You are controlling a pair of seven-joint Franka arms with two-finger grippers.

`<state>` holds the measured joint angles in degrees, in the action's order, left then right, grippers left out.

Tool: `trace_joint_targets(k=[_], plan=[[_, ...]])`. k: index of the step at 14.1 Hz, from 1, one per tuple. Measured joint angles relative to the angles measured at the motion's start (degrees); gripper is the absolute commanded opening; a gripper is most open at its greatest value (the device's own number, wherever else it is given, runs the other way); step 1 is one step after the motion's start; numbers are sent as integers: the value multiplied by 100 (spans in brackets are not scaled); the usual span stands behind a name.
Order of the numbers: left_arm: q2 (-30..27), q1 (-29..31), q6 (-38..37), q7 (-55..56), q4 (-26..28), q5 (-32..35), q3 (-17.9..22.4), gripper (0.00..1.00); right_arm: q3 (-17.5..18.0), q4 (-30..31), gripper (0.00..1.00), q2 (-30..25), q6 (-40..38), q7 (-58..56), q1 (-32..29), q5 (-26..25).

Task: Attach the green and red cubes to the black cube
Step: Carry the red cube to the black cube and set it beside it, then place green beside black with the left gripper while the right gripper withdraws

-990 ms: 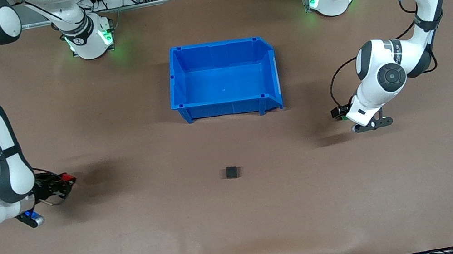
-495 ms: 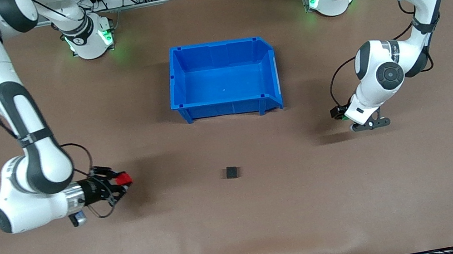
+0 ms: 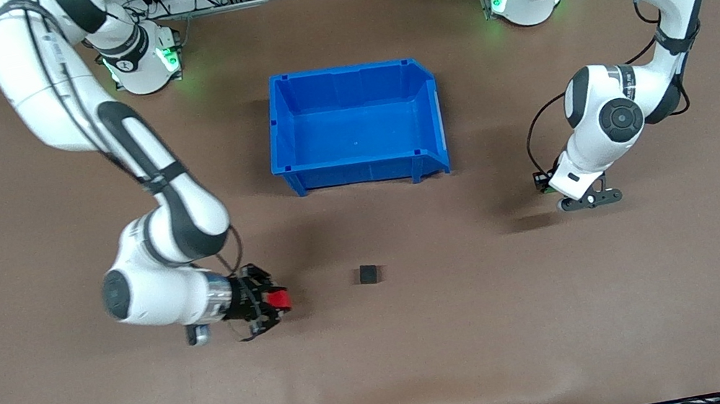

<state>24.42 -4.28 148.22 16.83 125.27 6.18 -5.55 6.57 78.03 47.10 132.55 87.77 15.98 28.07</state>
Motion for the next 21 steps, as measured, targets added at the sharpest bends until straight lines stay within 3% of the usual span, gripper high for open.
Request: trace_joint_targets(k=[4,8,14,19,20,21], plan=[[-15,-65,-14,1233,-423,0,-22,0,0,16,0,319,699,752,398,40],[80,-570,-257,3806,-1037,-1,-39,0,-1,59,0,438,970,1017,633,89],[1453,-1307,-1610,7237,-3474,-18,-40,0,1,132,0,599,1431,1413,1035,103],[2279,-1866,-1690,9410,-4583,-187,-36,0,-1,131,4,659,1654,1560,1134,105],[2421,-1984,-1693,9697,-4721,-189,-34,0,-1,130,37,661,1675,1628,1139,105],[2529,-2072,-1693,9928,-4815,-198,-38,0,-1,127,99,666,1701,1691,1146,105]])
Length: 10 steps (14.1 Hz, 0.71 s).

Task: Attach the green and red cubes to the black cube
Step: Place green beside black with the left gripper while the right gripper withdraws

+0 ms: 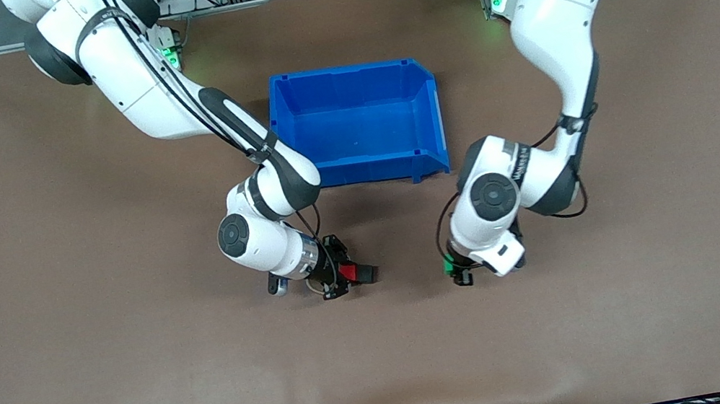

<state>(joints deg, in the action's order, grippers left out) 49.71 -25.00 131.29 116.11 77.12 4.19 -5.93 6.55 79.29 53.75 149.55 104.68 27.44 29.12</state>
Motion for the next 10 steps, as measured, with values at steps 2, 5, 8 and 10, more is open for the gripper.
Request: trace_joint_targets(k=[2,5,8,10], plan=[[126,-115,0,384,-138,-22,-5,0,0,-13,100,10,39,54,13,-10],[219,-291,2,680,-360,-50,-8,0,-62,-127,100,-7,65,36,7,-116],[265,-485,264,724,-498,-54,7,0,-120,-172,100,-88,24,-142,-51,-603],[354,-614,662,724,-503,-54,50,0,-138,-187,100,-201,-464,-756,-167,-742]])
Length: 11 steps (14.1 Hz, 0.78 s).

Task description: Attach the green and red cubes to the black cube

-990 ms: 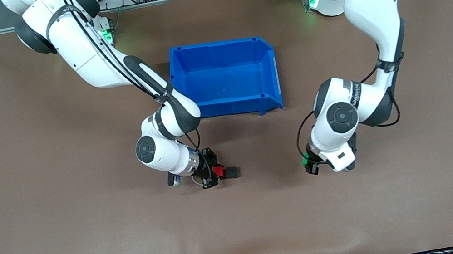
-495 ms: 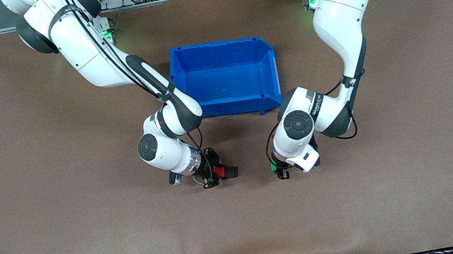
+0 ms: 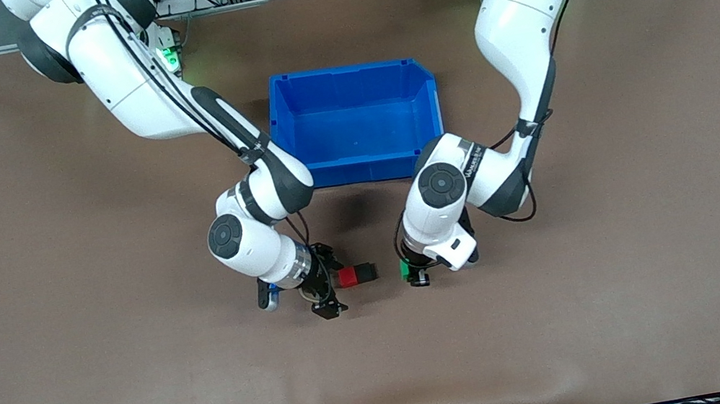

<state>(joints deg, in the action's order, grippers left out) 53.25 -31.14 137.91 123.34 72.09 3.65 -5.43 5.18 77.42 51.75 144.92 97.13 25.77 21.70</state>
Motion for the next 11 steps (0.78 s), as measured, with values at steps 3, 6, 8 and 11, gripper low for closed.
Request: trace_joint_targets(k=[3,6,8,11], plan=[[227,-229,460,0,-11,0,166,0,-25,-89,100,-444,-2022,-970,-369,-41],[382,-340,586,268,-60,-3,201,0,-58,-151,100,-1159,-3708,-1818,-1033,-91],[402,-377,587,483,-91,-3,206,0,-57,-155,100,-1629,-4220,-2299,-1485,-362],[415,-422,587,519,-99,-3,211,0,-54,-181,100,-2172,-4644,-3501,-1872,-840]])
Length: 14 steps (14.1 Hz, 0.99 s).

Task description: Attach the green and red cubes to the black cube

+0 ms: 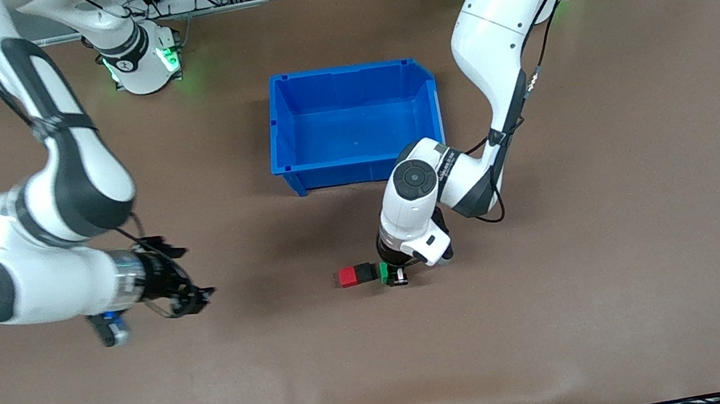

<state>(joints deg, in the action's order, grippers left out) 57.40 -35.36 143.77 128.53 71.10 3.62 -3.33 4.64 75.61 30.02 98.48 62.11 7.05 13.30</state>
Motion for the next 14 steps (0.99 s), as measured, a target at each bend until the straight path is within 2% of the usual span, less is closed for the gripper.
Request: trace_joint_targets(k=[2,4,6,9,12,14], plan=[[30,-9,-1,71,-1,-1,1,0,-1,-18,100,-321,-153,-1276,-92,-273],[33,-11,-13,232,-5,-1,1,0,-1,-23,100,-591,-317,-2470,-137,-771],[35,-26,-38,317,-13,-1,6,0,-3,-25,100,-810,-514,-3184,-199,-1174],[37,-62,-51,324,-22,0,35,0,-27,-182,100,-1079,-1024,-3447,-302,-1350],[41,-88,-57,324,-31,0,44,0,-59,-883,100,-1267,-1923,-3486,-367,-1436],[43,-120,-55,324,-35,0,44,0,-58,-1056,100,-1452,-2192,-3507,-441,-1435]])
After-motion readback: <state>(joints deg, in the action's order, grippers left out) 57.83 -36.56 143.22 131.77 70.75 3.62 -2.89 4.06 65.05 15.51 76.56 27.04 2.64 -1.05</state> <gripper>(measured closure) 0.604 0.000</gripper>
